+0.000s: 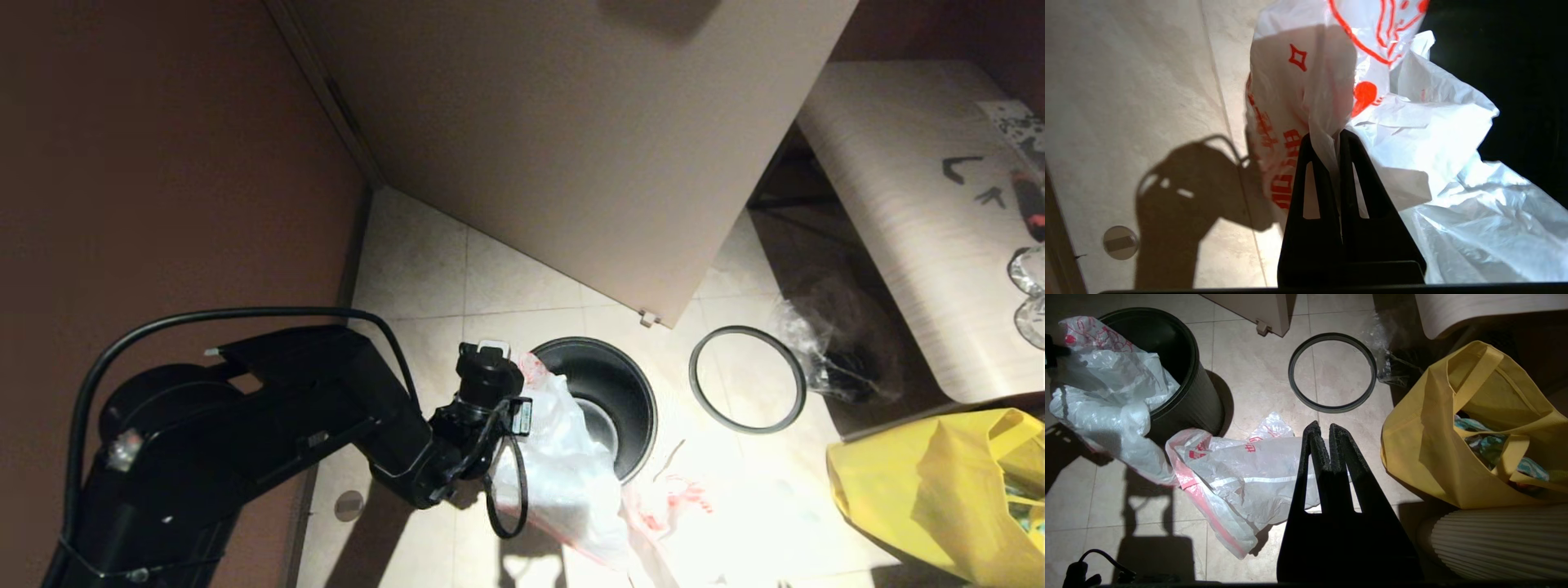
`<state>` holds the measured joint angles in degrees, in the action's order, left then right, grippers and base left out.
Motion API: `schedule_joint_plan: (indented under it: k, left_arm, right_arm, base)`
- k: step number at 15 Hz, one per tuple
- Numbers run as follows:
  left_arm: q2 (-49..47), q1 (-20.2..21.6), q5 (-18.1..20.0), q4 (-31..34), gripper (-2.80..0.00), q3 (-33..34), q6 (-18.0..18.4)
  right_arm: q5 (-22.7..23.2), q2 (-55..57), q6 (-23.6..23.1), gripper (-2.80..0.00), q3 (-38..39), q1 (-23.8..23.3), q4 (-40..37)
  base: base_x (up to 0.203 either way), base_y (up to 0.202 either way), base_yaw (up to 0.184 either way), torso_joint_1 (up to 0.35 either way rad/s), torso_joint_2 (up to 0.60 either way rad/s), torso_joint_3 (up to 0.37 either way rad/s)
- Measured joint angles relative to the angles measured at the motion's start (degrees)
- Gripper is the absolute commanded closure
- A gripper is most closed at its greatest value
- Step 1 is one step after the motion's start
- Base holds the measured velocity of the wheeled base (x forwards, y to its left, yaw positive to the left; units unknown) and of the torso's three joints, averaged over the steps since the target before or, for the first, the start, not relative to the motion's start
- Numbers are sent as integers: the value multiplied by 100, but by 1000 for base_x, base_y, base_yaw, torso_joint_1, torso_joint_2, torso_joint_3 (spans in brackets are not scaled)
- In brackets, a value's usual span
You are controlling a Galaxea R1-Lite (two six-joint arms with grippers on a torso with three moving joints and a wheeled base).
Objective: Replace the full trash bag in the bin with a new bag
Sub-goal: Put the new garbage bag on the trash can
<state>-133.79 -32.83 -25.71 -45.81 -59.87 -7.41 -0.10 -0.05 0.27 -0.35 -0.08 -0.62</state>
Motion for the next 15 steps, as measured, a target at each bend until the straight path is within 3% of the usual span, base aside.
schedule_joint_plan:
  k: [9, 15]
  left_arm:
    - [416, -57, -361, -10, 0, 308, 24]
    - [675, -814, -322, 456, 0, 215, -11]
  right_arm:
    - [0, 0, 0, 0, 0, -1, 1]
    - [1, 0, -2, 0, 0, 3, 0]
  base:
    - [0, 0, 0, 0, 0, 0]
    - [0, 0, 0, 0, 0, 0]
